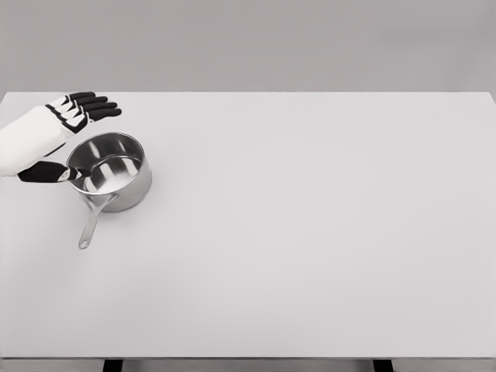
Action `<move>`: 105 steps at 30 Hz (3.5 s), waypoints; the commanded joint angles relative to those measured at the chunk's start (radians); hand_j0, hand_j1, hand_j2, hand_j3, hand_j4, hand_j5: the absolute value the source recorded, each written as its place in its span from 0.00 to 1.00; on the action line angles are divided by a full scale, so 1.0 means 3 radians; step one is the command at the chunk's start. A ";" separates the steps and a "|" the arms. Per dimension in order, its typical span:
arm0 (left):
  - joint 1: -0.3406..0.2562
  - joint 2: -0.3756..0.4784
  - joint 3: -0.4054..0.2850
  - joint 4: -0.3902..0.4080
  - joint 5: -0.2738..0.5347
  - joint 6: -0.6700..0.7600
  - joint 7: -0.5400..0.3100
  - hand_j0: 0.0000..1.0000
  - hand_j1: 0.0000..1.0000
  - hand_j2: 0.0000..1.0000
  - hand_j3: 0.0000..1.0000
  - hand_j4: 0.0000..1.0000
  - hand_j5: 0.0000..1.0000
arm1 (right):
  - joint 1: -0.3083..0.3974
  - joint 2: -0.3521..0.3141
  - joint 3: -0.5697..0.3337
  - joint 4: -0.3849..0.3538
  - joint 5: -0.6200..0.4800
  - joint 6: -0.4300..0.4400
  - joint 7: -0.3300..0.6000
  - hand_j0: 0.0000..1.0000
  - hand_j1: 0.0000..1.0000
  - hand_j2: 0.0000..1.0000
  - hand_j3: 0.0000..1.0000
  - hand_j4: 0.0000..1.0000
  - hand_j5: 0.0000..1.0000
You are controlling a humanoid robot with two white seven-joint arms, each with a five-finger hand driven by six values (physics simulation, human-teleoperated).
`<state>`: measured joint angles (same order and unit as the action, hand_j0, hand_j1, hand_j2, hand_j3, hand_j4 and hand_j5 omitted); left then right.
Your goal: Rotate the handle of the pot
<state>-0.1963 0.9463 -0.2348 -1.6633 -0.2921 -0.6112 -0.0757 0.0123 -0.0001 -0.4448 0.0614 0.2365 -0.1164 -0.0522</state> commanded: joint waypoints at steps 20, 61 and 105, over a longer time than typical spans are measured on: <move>-0.0782 0.0123 -0.1083 -0.0239 -0.0121 0.0001 -0.0075 1.00 1.00 1.00 1.00 1.00 1.00 | 0.0000 0.0000 0.0000 0.0000 -0.0001 0.0000 0.0000 1.00 1.00 1.00 1.00 1.00 1.00; -0.1447 0.0282 -0.2428 -0.0290 -0.1209 0.0001 -0.0075 1.00 1.00 1.00 1.00 1.00 1.00 | 0.0000 0.0000 0.0000 0.0000 -0.0001 0.0000 0.0000 1.00 1.00 1.00 1.00 1.00 1.00; -0.1442 0.0640 -0.2275 -0.0162 -0.1286 0.0001 -0.0070 1.00 1.00 1.00 1.00 1.00 1.00 | 0.0000 0.0000 0.0000 0.0000 -0.0001 0.0000 0.0000 1.00 1.00 1.00 1.00 1.00 1.00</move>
<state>-0.6289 1.1313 -0.9218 -1.7120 -0.6834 -0.6112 -0.0979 0.0123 -0.0001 -0.4448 0.0614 0.2365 -0.1164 -0.0522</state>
